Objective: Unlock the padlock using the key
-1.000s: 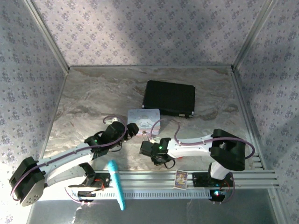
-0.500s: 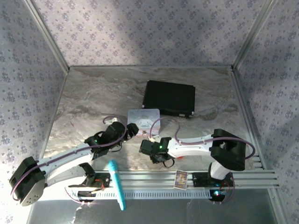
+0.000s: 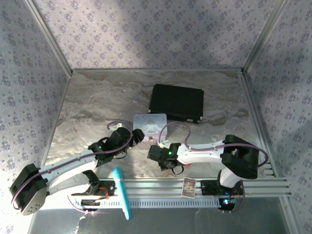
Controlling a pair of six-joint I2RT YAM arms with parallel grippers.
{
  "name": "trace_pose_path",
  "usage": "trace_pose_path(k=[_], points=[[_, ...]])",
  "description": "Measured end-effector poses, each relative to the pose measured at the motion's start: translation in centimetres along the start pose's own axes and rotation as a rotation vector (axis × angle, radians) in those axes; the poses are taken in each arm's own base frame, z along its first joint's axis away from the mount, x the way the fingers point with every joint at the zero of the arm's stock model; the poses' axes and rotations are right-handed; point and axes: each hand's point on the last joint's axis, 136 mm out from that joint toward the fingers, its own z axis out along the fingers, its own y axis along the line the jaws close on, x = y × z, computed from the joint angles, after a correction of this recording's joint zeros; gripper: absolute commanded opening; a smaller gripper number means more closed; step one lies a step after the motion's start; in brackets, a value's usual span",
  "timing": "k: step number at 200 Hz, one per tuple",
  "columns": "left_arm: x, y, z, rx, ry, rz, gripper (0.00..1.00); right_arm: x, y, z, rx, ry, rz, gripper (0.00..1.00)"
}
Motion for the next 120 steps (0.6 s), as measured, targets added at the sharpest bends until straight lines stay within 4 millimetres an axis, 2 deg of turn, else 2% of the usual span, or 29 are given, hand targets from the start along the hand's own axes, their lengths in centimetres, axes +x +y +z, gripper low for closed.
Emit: trace_pose_path(k=[30,65,97,120], points=[[0.0,0.0,0.0,0.000,0.000,0.000,0.87,0.0,0.0,-0.1,-0.022,-0.014,-0.001,0.00],[0.1,0.0,0.1,0.008,0.002,-0.007,0.82,0.0,-0.9,-0.7,-0.042,-0.025,-0.025,0.00],[0.8,-0.5,0.3,0.053,0.032,-0.052,0.79,-1.8,-0.6,-3.2,-0.137,-0.093,-0.072,0.00],[1.5,-2.0,0.1,0.115,0.061,-0.094,0.79,-3.4,0.1,-5.6,-0.237,-0.159,-0.106,0.00]])
